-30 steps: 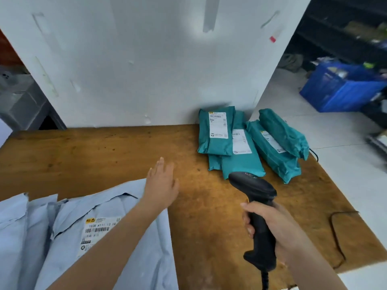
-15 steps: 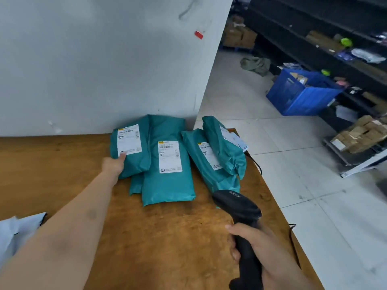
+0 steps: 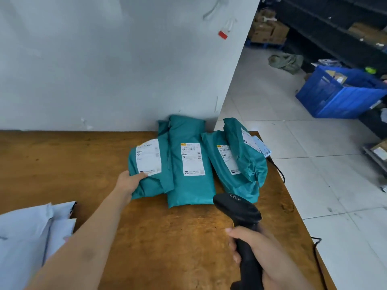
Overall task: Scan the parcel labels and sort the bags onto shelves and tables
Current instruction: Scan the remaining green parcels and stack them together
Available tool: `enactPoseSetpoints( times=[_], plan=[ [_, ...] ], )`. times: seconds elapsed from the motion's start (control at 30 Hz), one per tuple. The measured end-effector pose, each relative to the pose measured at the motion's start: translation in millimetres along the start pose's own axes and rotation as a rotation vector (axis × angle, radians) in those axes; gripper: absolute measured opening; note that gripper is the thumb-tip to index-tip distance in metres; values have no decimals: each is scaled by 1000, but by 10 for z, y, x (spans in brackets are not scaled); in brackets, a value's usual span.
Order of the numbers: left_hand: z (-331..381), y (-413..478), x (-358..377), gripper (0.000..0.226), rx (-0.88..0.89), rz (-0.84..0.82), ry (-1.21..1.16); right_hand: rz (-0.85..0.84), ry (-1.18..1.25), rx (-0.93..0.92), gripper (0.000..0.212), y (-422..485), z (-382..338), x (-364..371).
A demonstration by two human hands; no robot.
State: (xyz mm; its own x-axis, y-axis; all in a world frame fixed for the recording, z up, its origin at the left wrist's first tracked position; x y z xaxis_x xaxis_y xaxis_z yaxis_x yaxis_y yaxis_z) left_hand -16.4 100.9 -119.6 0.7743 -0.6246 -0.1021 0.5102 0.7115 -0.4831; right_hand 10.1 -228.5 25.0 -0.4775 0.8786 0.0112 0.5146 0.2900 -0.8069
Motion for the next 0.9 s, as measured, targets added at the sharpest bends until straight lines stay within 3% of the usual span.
enactPoseSetpoints(
  times=[0.07,0.17,0.33,0.5,0.63,0.8,0.9],
  plan=[
    [-197,-398,-126,36,39,-22,21,-29,-14,-14,33,-47,65,147],
    [-654,-1048,-423,34,68,-22,81,-62,-22,11,23,-89,260,400],
    [-1385,-1914,-923,30,-83,-33,108,-127,-99,58,25,-195,575,802],
    [-1488,-1827,-1177,58,-135,-27,65,-141,-195,82,26,-188,867,1202],
    [-1466,-1713,-1183,38,-121,-130,58,-165,-179,140,19,-193,1093,1410],
    [-1555,-1754,-1223,55,-160,-180,24,-169,-227,175,19,-174,1241,1545],
    [-1619,-1872,-1232,48,-176,-159,-4,-170,-240,175,15,-137,1249,1583]
  ],
)
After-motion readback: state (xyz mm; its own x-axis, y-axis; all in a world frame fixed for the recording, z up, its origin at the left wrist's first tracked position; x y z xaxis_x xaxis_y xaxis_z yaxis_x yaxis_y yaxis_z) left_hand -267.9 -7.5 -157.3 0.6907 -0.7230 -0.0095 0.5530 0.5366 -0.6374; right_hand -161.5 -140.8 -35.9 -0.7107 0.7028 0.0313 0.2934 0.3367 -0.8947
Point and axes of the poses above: each hand's wrist, its own y-axis towards the middle knuckle, its own x-axis out of the palm, z = x × y, the point moved 5 cm from there along y, towards the middle knuckle, and after that the axes turned 9 degrees about x, right-handed, at the moved point
